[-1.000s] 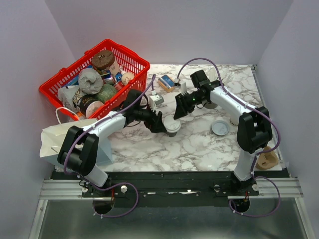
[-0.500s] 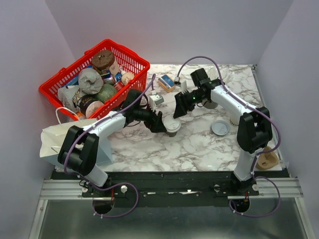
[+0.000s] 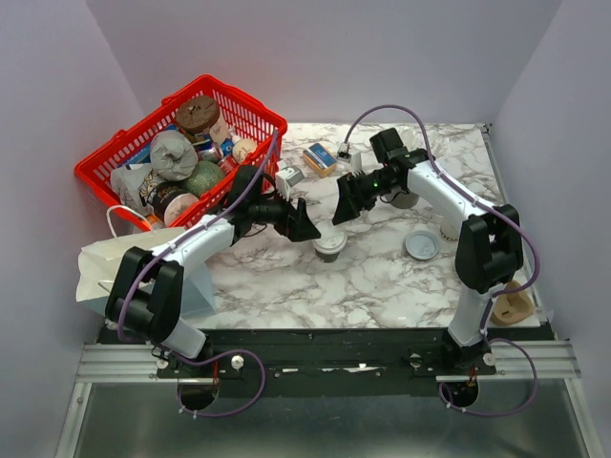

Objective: Pack the takeout coffee

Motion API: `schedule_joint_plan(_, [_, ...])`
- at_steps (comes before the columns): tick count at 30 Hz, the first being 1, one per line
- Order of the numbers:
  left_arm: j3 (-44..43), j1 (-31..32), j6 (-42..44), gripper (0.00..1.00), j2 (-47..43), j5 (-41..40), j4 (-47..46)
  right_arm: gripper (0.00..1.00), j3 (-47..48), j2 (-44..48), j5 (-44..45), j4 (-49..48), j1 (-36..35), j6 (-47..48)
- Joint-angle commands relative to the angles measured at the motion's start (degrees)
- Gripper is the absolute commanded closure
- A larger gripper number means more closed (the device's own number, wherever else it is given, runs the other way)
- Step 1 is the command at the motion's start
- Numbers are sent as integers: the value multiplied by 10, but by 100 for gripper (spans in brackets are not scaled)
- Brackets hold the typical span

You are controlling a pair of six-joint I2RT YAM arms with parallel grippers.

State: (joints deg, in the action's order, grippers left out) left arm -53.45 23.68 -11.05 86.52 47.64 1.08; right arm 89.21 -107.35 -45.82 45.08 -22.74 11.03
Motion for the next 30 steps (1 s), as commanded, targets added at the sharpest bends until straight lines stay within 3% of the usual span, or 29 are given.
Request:
schedule_joint_plan(1, [3,0,-60,8,26,-18,-75,24,-6,3,-44,14,5,-1])
schedule_joint_plan(11, [-15,0,-63,12,73,-15,-85,24,-24,-2,-45,19,5,18])
schedule_joint_plan(30, [-38,0,-101,14,132,-4,-144,35,-33,-17,-49,11,5,9])
